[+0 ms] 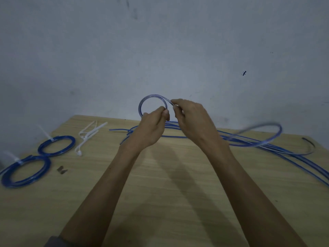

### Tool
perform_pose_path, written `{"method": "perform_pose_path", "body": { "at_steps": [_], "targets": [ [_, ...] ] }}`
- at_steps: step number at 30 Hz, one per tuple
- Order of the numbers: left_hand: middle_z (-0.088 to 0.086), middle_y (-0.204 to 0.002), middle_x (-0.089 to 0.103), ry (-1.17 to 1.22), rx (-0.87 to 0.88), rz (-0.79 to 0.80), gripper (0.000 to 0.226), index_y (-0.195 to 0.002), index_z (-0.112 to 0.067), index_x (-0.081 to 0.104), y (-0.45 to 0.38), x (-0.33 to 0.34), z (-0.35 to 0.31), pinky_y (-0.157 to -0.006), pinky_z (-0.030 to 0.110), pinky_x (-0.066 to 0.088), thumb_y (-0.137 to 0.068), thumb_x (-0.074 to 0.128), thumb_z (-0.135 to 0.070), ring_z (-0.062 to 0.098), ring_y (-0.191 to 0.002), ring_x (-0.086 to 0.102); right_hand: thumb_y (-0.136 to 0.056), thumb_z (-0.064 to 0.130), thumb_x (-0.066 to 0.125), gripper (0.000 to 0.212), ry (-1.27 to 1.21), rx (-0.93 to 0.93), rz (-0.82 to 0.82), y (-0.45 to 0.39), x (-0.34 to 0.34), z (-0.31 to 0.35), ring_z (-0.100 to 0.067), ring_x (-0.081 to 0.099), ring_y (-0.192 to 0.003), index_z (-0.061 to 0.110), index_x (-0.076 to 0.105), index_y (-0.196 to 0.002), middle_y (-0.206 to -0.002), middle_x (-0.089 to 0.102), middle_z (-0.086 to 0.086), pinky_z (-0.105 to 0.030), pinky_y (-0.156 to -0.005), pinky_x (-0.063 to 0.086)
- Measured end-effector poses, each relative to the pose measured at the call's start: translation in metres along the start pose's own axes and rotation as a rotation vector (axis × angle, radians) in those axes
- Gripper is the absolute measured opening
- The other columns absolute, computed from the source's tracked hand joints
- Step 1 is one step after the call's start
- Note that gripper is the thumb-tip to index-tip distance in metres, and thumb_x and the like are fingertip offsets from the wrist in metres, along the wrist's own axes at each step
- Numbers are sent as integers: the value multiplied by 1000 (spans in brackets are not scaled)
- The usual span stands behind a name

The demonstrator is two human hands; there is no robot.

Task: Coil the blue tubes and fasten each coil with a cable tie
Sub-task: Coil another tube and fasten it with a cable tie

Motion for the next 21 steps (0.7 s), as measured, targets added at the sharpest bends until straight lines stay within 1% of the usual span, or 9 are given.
{"method": "perform_pose_path", "body": {
  "at_steps": [3,6,7,9,11,13,16,17,21],
  "targets": [
    [-6,-73,50,126,-49,-16,35,-99,-19,58,1,-2,2,-75,34,36,-111,27,-30,7,-67,48,-105,12,42,39,-177,35,4,16,19,-5,-24,60,-98,13,53,-142,-111,62,-8,-43,-87,49],
    [-10,-81,53,284,-129,-49,34,-100,-30,60,2,-2,3,-71,14,39,-110,28,-35,-4,-73,51,-106,9,42,43,-387,103,-4,33,34,-9,-13,56,-97,16,47,-148,-117,60,-2,-36,-89,50],
    [-11,-80,52,330,-160,-54,34,-98,-32,60,1,-1,5,-70,13,39,-110,28,-36,-6,-72,51,-106,12,43,43,-465,148,-22,37,38,-10,-11,55,-92,20,47,-148,-113,60,0,-38,-85,53],
    [-11,-73,46,464,-215,-64,39,-95,-33,64,-1,0,10,-68,20,36,-110,28,-37,-1,-66,47,-106,15,45,40,-621,256,-86,44,42,-14,-9,56,-79,23,52,-144,-102,58,2,-37,-74,58],
    [-9,-69,39,636,-265,-91,44,-99,-26,70,-3,3,15,-67,23,34,-110,28,-33,6,-64,40,-105,16,50,31,-736,339,-148,49,42,-16,-8,60,-73,18,60,-134,-98,61,2,-31,-67,59],
    [-5,-69,42,797,-324,-128,47,-91,-23,73,-2,6,19,-70,27,36,-109,31,-31,13,-68,40,-103,17,55,24,-787,342,-140,51,42,-13,-11,62,-69,17,64,-125,-97,64,5,-29,-63,58],
    [3,-76,53,1056,-418,-143,47,-79,-18,68,-2,14,23,-82,43,39,-109,33,-32,23,-74,46,-101,18,59,22,-812,324,-81,50,47,-8,-11,61,-67,18,65,-122,-90,65,7,-25,-56,54],
    [3,-79,54,1148,-438,-142,43,-81,-15,62,-3,15,24,-83,44,40,-109,34,-32,21,-73,49,-100,19,60,21,-805,328,-67,50,49,-7,-10,61,-68,17,65,-121,-87,65,5,-25,-55,54],
    [1,-89,53,1414,-447,-134,31,-87,-16,47,-4,6,25,-76,29,39,-109,33,-33,13,-76,51,-101,27,59,18,-815,322,51,50,54,0,-13,56,-58,10,67,-102,-69,64,-2,-28,-53,48]
  ]
}}
Point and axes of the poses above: each hand's wrist, its own y-axis away from the middle knuckle, its own x-axis out of the palm, z = x × y, the point moved 7 cm from there along -y, towards the middle knuckle
